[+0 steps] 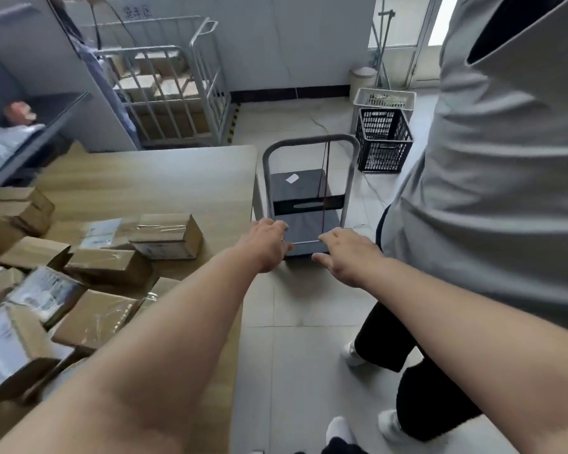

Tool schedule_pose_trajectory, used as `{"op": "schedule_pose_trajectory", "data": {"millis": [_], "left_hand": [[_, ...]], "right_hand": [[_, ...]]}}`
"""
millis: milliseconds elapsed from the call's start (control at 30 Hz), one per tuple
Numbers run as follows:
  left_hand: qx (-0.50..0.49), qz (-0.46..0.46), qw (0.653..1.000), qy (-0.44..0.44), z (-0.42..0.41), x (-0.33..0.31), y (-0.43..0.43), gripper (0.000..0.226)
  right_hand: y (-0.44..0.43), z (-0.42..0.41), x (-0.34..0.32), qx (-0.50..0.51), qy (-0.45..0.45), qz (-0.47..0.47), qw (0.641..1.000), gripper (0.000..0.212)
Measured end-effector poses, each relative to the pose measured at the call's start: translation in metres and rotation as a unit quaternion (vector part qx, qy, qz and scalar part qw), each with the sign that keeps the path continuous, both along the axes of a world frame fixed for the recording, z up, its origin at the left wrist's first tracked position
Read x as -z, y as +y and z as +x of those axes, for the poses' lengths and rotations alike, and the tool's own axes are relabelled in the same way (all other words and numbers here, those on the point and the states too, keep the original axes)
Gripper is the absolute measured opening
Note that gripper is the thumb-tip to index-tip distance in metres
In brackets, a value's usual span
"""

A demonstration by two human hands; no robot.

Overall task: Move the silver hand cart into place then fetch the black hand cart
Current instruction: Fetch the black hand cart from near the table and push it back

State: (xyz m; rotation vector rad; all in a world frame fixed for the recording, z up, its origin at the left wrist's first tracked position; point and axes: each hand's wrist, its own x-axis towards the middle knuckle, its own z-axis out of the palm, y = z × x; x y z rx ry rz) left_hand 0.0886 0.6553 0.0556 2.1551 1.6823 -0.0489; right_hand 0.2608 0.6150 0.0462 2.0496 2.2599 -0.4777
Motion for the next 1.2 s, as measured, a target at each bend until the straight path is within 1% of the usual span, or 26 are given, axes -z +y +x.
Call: {"op": "schedule_pose_trajectory", "data": {"millis": [333, 433, 833, 1033, 1200], "left_hand": [[-0.02, -0.003, 0.999, 0.03, 0.002, 0.008, 0.099, 0.049], [-0.01, 0.0, 0.999, 0.036, 0.0, 0.012, 0.136, 0.049], [0.058, -0.007, 0.998, 0.015, 0.022, 0.048, 0.287, 0.051], [0.072, 0.013, 0.997, -0.005, 0.039, 0.064, 0.352, 0.054], [0.082, 0.065, 0.994, -0.004, 0.051, 0.083, 0.399, 0.056]], "right_hand": [[0.09, -0.006, 0.011, -0.017, -0.004, -0.013, 1.0, 0.053], [0.116, -0.009, 0.014, 0.004, -0.001, -0.001, 1.0, 0.053], [0.241, 0.018, 0.028, 0.094, -0.024, -0.024, 0.995, 0.05], [0.298, 0.034, 0.038, 0.117, -0.041, -0.028, 0.992, 0.046], [0.34, 0.04, 0.05, 0.145, -0.03, -0.028, 0.989, 0.047]]}}
